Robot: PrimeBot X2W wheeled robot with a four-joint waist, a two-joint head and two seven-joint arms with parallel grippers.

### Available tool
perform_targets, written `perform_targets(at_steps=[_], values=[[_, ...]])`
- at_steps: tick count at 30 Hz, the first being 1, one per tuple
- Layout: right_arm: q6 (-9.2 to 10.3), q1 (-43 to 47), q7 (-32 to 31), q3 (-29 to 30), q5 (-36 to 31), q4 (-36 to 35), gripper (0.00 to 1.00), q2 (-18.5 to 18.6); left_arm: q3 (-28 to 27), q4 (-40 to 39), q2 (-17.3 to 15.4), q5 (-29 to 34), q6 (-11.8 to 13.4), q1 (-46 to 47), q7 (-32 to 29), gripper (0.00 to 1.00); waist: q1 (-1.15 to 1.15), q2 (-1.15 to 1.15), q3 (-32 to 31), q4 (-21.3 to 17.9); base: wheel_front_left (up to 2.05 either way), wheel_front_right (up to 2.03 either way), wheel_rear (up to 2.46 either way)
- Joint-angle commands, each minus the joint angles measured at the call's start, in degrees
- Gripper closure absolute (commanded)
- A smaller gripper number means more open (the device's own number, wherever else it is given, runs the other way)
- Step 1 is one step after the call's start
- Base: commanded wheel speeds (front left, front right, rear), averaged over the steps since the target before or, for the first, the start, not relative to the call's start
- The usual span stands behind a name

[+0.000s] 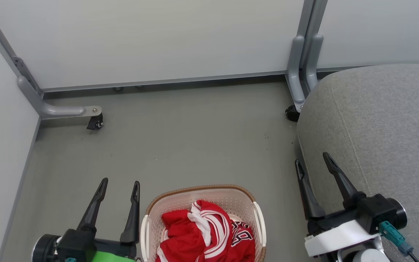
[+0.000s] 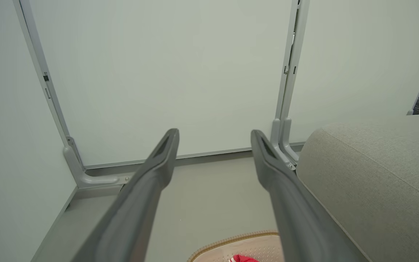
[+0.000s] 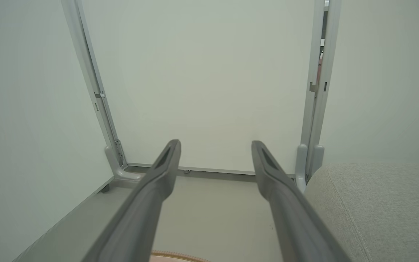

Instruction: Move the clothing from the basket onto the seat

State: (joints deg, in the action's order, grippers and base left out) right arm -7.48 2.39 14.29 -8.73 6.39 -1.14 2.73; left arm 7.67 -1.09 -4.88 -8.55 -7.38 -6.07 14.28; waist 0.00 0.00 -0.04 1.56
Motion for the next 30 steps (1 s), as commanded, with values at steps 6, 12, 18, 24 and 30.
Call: perform_targets(at_steps=[6, 12, 18, 24, 30], values=[[-0.02, 0.9, 1.1, -0.5, -2.8, -0.8, 0.0, 0.3, 0.9, -0.5, -0.6, 3.2, -0.2, -1.2, 1.1, 0.0, 0.0, 0.0, -0.2, 0.2, 0.0, 0.0, 0.0], [-0.01, 0.9, 1.0, -0.1, -2.0, -0.7, 0.0, 0.3, 1.8, -0.5, -0.9, 3.6, -0.2, -0.8, 1.0, 0.0, 0.0, 0.0, 0.0, 0.4, 0.0, 0.0, 0.0], [-0.01, 0.8, 1.0, 0.1, -1.7, -0.8, 0.0, 0.3, 2.2, -0.3, -1.1, 3.8, -0.2, -0.5, 0.9, 0.0, 0.0, 0.0, 0.3, 0.4, 0.0, 0.0, 0.0], [-0.01, 0.9, 1.0, -0.1, -1.4, -0.8, 0.0, 0.3, 2.2, -0.3, -1.1, 3.9, -0.2, -0.4, 0.9, 0.0, 0.0, 0.0, 0.6, 0.5, 0.0, 0.0, 0.0], [-0.01, 0.8, 1.0, 0.1, -1.5, -0.7, 0.0, 0.3, 2.5, 0.1, -1.0, 3.4, -0.2, -0.3, 0.9, 0.0, 0.0, 0.0, 1.3, 0.6, 0.0, 0.0, 0.0]])
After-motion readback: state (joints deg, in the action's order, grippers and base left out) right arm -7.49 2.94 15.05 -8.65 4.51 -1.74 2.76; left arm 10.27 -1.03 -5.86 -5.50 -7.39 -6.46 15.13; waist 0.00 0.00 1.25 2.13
